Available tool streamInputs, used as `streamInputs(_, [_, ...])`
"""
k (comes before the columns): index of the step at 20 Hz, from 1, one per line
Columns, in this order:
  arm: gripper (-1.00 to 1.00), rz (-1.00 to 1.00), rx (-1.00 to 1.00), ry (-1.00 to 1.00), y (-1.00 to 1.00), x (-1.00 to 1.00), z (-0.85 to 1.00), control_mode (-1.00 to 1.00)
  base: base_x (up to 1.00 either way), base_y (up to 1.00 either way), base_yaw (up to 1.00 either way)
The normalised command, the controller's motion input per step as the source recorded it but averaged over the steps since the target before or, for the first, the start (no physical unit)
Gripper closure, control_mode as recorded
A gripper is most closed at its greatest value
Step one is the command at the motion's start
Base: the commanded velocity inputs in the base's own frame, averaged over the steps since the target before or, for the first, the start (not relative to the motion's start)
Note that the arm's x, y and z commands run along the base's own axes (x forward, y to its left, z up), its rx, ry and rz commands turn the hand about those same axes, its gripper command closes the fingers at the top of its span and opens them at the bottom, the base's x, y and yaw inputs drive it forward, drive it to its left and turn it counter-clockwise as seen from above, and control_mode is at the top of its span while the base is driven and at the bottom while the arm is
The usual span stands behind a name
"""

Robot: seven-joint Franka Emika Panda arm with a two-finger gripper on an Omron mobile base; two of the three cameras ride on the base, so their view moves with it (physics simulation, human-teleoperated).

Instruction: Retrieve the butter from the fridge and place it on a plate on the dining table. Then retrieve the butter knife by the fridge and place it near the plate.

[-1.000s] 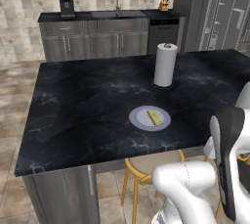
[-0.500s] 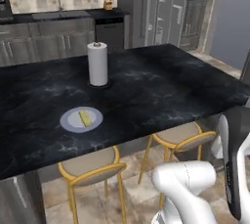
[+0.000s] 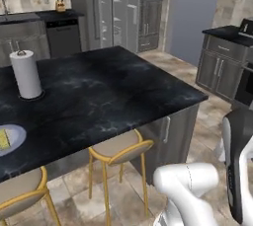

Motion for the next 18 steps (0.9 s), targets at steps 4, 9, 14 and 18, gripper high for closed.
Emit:
streamInputs(4, [-1.0, 0.0, 0.0, 0.0, 0.0, 0.0, 0.0, 1.0, 0.05, -1.0, -0.15])
streamInputs(9, [-1.0, 0.0, 0.0, 0.0, 0.0, 0.0, 0.0, 1.0, 0.0, -0.99, -0.16])
streamInputs(14, [-1.0, 0.0, 0.0, 0.0, 0.0, 0.0, 0.0, 1.0, 0.03, -0.97, -0.19])
streamInputs(18, [-1.0, 0.0, 0.0, 0.0, 0.0, 0.0, 0.0, 1.0, 0.1, -0.77, -0.2])
